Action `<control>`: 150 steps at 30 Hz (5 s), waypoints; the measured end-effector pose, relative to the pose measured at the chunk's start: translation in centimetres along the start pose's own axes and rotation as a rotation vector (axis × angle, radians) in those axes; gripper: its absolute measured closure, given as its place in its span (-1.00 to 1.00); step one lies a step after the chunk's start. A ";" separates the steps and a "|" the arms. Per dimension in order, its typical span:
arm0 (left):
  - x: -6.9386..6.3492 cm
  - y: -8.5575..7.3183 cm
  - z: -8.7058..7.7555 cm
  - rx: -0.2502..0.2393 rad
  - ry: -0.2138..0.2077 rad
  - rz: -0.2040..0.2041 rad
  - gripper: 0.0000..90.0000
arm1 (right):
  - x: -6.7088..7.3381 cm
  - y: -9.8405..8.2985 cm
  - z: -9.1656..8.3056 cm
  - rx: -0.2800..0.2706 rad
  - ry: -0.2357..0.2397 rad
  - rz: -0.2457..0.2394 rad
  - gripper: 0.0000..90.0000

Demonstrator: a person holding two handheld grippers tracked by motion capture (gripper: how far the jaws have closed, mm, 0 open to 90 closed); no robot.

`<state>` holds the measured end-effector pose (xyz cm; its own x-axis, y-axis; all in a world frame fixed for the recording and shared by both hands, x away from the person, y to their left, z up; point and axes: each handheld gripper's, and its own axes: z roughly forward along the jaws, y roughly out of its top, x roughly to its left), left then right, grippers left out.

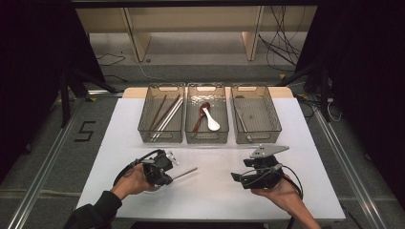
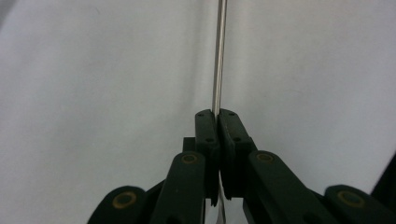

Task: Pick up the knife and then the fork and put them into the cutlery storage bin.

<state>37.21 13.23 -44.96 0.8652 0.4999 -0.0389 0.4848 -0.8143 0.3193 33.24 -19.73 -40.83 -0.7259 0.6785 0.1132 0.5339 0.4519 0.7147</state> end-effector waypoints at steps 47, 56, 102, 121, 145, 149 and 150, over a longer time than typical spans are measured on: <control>-7.1 3.1 -2.4 -0.021 -0.122 0.260 0.93 | 7.8 0.8 5.2 0.183 0.114 -0.532 0.41; -7.6 3.3 -2.3 -0.011 -0.120 0.287 0.93 | 8.3 0.5 5.7 0.215 0.121 -0.586 0.62; -1.5 -1.3 -5.4 -0.526 0.002 -0.154 -0.43 | -0.5 -0.2 2.0 0.196 -0.129 -0.451 0.95; -0.4 -4.5 -6.4 -0.632 0.050 -0.241 -0.55 | -3.1 1.2 0.3 0.120 -0.215 -0.346 0.95; -0.5 -5.4 -6.3 -0.681 0.062 -0.266 -0.58 | -9.6 5.4 0.7 0.070 -0.351 -0.049 0.95; -0.5 -5.5 -6.4 -0.689 0.064 -0.269 -0.58 | -10.6 6.0 1.1 0.071 -0.366 -0.008 0.95; -0.5 -5.5 -6.4 -0.689 0.065 -0.268 -0.58 | -10.8 6.1 1.2 0.072 -0.368 0.004 0.95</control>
<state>33.30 19.37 -40.67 0.7087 0.6893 -0.1503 0.4698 -0.3023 0.8294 44.90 -23.60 -38.50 -0.5257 0.8375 -0.1490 0.5752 0.4790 0.6631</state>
